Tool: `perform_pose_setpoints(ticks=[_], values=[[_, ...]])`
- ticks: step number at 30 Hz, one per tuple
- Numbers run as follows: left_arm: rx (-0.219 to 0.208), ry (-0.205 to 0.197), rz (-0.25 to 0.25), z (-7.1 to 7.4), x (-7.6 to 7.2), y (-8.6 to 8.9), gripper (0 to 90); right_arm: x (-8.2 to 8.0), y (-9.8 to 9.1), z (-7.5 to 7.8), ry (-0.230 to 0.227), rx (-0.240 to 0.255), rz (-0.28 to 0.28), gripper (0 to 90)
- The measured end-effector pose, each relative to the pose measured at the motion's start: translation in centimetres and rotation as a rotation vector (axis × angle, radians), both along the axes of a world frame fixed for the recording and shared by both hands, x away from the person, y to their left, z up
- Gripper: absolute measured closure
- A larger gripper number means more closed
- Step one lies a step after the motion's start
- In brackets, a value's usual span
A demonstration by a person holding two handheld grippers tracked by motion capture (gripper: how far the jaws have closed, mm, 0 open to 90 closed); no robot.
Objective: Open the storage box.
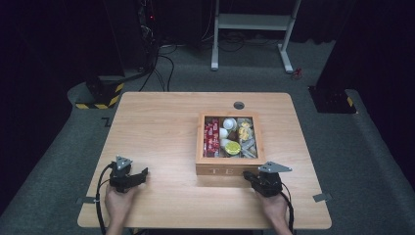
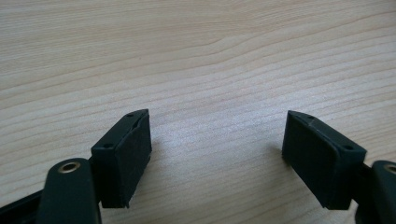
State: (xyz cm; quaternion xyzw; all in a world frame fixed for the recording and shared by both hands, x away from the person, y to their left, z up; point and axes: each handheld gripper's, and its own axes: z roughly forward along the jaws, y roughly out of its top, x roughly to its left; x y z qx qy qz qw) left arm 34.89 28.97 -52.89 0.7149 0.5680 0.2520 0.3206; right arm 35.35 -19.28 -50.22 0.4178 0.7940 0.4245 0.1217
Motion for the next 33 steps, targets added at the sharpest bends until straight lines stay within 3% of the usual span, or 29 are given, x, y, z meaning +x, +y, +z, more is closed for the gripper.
perform_pose_setpoints(ticks=[22,33], values=[[0.002,0.0,0.0,0.0,0.0,0.0,24.2,0.1,0.2,2.1,-0.044,0.056,-0.005,90.0],[0.002,0.0,0.0,0.0,0.0,0.0,24.3,-0.1,0.4,2.2,-0.077,0.024,-0.009,90.0]])
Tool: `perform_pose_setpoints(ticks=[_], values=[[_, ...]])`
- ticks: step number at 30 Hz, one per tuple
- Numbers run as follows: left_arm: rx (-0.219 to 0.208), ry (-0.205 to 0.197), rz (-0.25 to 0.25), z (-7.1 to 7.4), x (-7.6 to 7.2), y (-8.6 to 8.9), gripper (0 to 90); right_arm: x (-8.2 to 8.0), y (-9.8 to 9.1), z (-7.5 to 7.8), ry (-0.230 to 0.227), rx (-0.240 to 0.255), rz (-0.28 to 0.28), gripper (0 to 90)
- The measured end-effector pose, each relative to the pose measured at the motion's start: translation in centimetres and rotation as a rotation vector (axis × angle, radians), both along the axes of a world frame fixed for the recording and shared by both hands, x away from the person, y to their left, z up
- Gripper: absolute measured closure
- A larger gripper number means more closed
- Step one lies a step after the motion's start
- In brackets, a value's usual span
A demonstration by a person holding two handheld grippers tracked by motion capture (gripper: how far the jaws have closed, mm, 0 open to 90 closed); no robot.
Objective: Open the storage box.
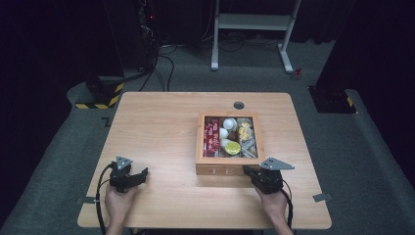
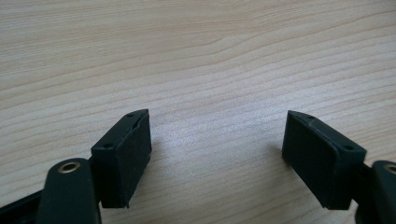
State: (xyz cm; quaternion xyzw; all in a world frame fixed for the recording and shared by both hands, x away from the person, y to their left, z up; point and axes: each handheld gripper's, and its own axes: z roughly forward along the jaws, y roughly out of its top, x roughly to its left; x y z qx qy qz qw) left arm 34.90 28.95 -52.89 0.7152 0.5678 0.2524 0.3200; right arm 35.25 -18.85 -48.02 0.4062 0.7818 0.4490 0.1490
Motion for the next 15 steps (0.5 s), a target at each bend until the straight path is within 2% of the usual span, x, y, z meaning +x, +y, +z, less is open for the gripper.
perform_pose_setpoints(ticks=[15], values=[[0.0,0.0,0.0,0.0,0.0,0.0,24.3,0.17,0.06,0.63,-0.028,0.004,-0.016,90.0]])
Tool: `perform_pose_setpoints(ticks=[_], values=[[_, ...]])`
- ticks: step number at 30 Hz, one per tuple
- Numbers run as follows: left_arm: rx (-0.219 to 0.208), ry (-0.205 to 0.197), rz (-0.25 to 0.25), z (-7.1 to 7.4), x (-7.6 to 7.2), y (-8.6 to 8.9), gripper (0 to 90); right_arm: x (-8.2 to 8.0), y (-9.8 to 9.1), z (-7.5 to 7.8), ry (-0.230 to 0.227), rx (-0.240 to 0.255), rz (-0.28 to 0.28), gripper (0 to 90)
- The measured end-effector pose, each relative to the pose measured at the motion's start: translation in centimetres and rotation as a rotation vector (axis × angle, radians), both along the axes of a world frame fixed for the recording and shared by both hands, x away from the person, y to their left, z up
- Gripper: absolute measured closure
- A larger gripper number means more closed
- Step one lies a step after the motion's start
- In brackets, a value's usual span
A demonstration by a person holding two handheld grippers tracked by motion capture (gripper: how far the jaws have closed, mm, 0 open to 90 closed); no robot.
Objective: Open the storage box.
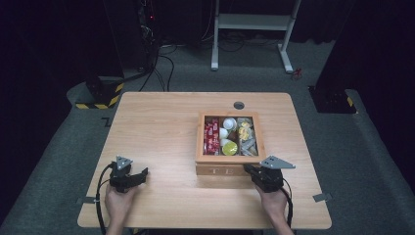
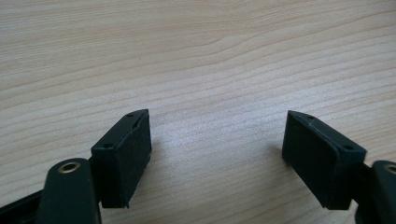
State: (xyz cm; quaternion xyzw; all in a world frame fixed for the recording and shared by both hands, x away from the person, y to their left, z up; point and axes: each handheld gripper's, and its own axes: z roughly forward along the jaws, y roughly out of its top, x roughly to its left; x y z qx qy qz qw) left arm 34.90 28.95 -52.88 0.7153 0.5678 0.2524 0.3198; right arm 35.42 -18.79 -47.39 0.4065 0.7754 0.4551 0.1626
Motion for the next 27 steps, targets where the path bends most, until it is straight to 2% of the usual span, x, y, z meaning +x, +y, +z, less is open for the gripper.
perform_pose_setpoints(ticks=[7,16,27], values=[[0.0,0.0,0.0,0.0,0.0,0.0,24.3,0.4,-0.2,0.7,-0.02,-0.002,-0.005,90.0],[-0.002,0.0,0.0,0.0,0.0,0.0,24.2,0.9,-0.5,1.4,-0.023,-0.001,-0.014,90.0],[0.001,0.002,-0.003,0.0,0.0,0.0,24.3,1.7,-1.0,3.1,-0.033,0.006,-0.018,90.0]])
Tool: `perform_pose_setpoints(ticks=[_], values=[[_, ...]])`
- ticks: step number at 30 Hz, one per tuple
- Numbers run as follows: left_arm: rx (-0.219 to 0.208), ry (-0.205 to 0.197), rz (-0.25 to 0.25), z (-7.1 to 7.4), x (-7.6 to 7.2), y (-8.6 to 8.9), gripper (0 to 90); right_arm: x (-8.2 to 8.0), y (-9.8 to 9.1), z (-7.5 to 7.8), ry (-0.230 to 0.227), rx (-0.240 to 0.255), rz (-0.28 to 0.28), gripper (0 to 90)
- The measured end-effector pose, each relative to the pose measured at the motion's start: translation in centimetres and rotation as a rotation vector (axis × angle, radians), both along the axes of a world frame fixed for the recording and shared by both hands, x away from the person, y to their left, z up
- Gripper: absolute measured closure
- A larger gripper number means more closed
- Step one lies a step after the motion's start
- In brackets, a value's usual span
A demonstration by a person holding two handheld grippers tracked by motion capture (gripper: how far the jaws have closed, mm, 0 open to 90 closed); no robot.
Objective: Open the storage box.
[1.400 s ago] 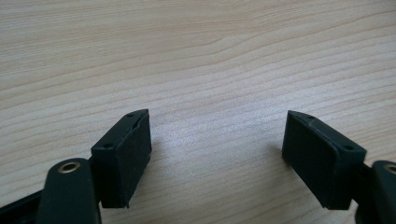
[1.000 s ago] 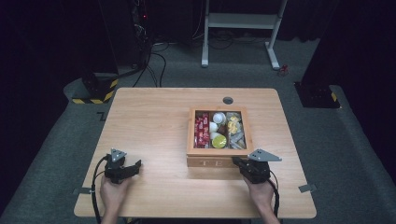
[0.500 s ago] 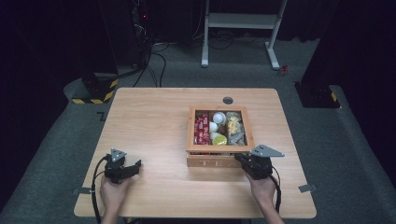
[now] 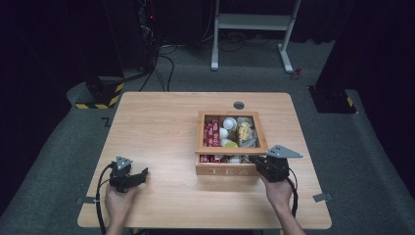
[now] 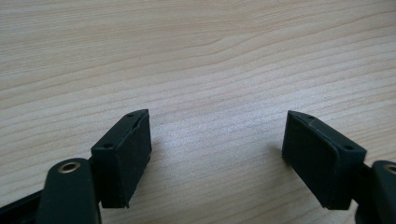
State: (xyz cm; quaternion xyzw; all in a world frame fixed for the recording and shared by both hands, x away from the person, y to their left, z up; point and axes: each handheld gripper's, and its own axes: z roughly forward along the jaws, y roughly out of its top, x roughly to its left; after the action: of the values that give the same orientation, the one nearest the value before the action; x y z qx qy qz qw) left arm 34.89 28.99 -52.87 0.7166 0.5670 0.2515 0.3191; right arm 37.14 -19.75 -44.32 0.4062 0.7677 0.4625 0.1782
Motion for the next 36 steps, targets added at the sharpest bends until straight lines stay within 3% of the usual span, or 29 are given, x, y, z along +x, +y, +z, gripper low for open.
perform_pose_setpoints(ticks=[36], values=[[0.0,-0.003,0.002,0.0,0.0,0.0,24.3,2.7,-0.3,4.8,-0.038,-0.013,0.005,89.9]])
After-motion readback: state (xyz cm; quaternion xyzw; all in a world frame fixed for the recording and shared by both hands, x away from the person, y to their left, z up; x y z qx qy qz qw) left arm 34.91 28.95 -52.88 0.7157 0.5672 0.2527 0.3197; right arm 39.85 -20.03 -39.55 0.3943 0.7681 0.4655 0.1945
